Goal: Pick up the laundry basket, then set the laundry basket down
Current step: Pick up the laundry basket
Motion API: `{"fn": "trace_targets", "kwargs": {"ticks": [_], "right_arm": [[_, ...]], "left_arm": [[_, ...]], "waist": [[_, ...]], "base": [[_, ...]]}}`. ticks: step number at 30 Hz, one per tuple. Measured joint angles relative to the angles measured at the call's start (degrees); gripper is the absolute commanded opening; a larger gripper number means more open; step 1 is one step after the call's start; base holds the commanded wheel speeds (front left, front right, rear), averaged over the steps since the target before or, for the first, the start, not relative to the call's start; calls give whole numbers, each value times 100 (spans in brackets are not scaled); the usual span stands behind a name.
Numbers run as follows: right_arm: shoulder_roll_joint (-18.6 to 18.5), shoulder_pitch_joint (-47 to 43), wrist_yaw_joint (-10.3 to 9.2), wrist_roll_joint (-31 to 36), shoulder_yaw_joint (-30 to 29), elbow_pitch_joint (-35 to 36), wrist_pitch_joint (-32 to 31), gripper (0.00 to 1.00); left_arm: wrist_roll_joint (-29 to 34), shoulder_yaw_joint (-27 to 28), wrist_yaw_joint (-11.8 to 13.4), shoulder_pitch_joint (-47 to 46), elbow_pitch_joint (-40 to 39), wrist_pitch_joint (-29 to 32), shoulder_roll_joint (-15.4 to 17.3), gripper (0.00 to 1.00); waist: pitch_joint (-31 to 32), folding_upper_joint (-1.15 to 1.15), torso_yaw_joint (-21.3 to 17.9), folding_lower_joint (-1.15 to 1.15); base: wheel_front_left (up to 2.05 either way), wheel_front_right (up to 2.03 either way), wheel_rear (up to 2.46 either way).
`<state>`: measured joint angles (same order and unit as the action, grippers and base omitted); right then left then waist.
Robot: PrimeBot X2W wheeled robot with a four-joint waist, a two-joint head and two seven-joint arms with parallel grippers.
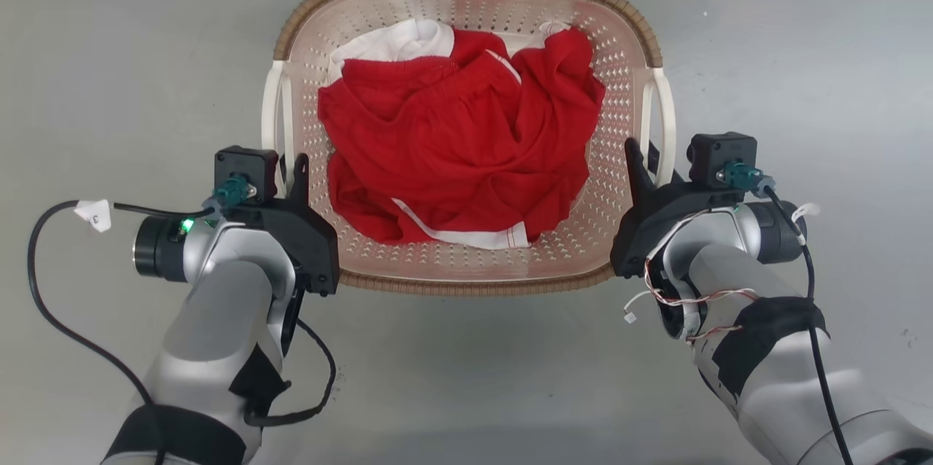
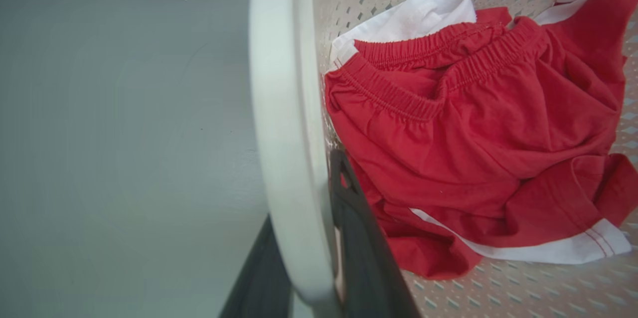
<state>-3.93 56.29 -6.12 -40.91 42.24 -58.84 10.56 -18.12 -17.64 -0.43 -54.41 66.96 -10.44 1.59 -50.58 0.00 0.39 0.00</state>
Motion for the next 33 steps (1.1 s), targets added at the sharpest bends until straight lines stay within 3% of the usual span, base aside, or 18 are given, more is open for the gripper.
{"fn": "trace_targets", "kwargs": {"ticks": [17, 33], "right_arm": [[-8, -681, -44, -492, 531, -120, -115, 0], [-4, -1691, -94, -1057, 1066, -140, -519, 0]], "left_arm": [[-656, -732, 114, 806, -42, 34, 24, 0], [-1329, -1441, 245, 1861, -158, 441, 59, 0]], "waist": [[929, 0, -97, -1], [2172, -1, -101, -1]], "base": [[0, 0, 0], [0, 0, 0]]}}
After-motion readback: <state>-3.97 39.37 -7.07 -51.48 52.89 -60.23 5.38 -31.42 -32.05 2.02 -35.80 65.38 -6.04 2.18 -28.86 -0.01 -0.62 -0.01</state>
